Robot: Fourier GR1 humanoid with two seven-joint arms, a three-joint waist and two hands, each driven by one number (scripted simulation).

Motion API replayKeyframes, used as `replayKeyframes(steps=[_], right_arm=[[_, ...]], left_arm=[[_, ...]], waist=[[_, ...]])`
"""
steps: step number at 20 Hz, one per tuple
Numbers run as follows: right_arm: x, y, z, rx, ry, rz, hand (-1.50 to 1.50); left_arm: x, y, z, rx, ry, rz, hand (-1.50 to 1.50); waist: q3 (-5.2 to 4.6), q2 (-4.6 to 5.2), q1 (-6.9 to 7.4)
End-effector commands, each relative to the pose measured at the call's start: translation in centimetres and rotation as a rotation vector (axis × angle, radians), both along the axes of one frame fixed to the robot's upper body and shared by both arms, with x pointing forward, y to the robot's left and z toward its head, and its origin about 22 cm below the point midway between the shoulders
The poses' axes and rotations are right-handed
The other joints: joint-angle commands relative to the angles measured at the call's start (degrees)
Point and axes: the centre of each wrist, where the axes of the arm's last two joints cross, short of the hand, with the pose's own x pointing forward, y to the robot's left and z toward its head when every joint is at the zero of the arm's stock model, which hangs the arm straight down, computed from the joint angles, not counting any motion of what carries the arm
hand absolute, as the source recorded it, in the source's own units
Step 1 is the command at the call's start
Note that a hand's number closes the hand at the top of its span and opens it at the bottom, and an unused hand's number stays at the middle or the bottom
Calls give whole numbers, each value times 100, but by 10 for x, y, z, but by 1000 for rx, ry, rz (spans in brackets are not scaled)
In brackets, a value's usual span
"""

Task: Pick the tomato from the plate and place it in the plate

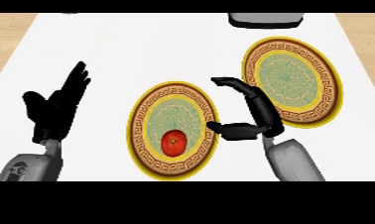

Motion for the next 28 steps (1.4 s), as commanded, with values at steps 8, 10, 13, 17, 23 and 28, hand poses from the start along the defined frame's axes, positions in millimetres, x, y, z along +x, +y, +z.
replayKeyframes(steps=[8,10,13,17,23,28], right_arm=[[-4,7,-23,-356,2,172,-150],[-2,14,-11,-398,-11,178,-150],[-15,33,-6,-436,1,190,-150],[-10,57,8,-559,51,235,-150],[-18,81,14,-737,60,274,-150],[-21,74,6,-873,76,246,-150]], left_arm=[[6,8,-9,-4,23,10,0],[1,-20,-2,-2,18,-9,0],[7,3,-14,-14,16,12,0],[14,-2,-10,-25,46,14,0],[-9,3,-14,-2,27,-12,0],[2,-2,-5,-9,19,5,0]], waist=[[-1,-52,-69],[0,-61,-55],[-1,-56,-71],[-1,-52,-65],[0,-63,-23],[1,-55,-54]])
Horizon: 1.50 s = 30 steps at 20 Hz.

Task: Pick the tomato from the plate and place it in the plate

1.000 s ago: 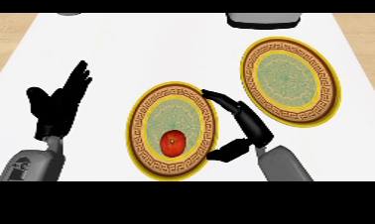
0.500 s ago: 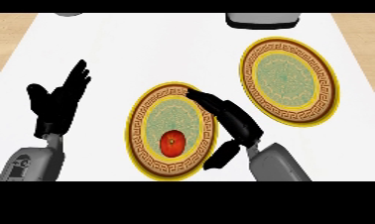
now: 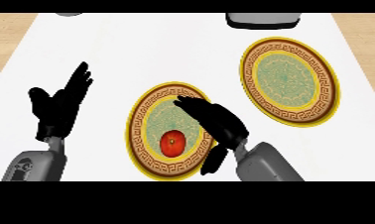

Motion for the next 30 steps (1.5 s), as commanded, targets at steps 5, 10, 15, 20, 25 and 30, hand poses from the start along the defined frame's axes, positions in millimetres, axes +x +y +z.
replayKeyframes(steps=[5,10,15,20,25,30], right_arm=[[10,16,1,-203,36,35,-150],[-4,22,-7,-249,69,75,-150],[2,44,-2,-232,54,33,-150],[13,53,-20,-293,38,26,-150],[15,66,-22,-347,34,53,-150],[-12,77,-21,-393,75,154,150]], left_arm=[[-1,3,17,13,4,-11,0],[13,-13,15,6,-10,-2,0],[-12,-8,1,7,5,-4,0],[-4,-8,6,-6,-14,-17,0],[-7,-8,-12,-1,-10,-15,0],[3,-4,11,13,5,-6,0]], waist=[[2,4,15],[2,4,-16],[2,4,20],[2,11,44],[2,17,73],[2,2,34]])
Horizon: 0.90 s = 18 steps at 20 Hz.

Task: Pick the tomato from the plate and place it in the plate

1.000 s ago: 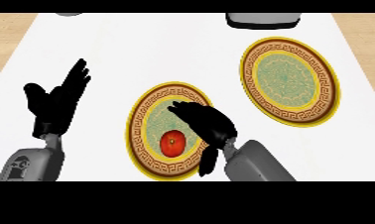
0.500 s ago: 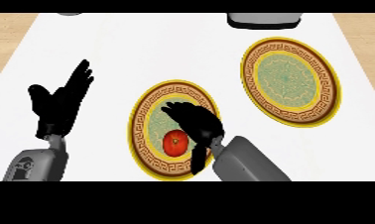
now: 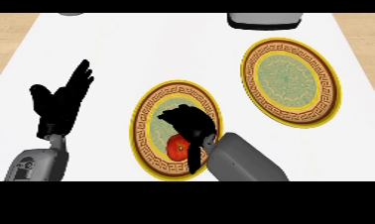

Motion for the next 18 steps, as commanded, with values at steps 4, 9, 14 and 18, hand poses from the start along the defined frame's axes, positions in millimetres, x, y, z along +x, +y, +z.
replayKeyframes(steps=[4,9,14,18], right_arm=[[-8,2,-11,9,20,151,150],[-16,11,-8,58,18,115,150],[-14,6,-20,108,-146,39,150],[-21,1,-7,94,-203,-114,150]], left_arm=[[-8,29,-5,-9,-4,8,0],[2,-9,1,2,0,-3,0],[13,14,6,1,9,8,0],[7,11,12,-7,10,14,0]], waist=[[4,20,-16],[5,21,0],[5,30,-26],[4,4,-92]])
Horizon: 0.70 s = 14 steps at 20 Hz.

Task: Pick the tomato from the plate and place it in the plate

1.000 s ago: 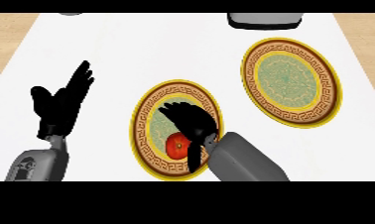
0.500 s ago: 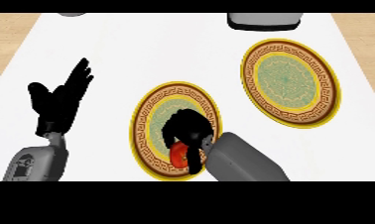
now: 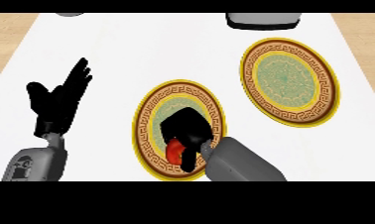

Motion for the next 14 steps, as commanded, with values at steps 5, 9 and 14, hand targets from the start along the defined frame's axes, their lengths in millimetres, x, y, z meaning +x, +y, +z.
replayKeyframes(steps=[5,9,14], right_arm=[[-8,-20,32,87,-262,-256,150],[-8,-32,60,232,-500,-388,150],[-1,-68,87,244,-683,-589,150]], left_arm=[[-12,2,-10,-1,2,28,0],[-10,16,-8,3,9,44,0],[-8,11,-8,-9,1,35,0]], waist=[[4,-10,-106],[3,-34,-204],[5,-10,-170]])
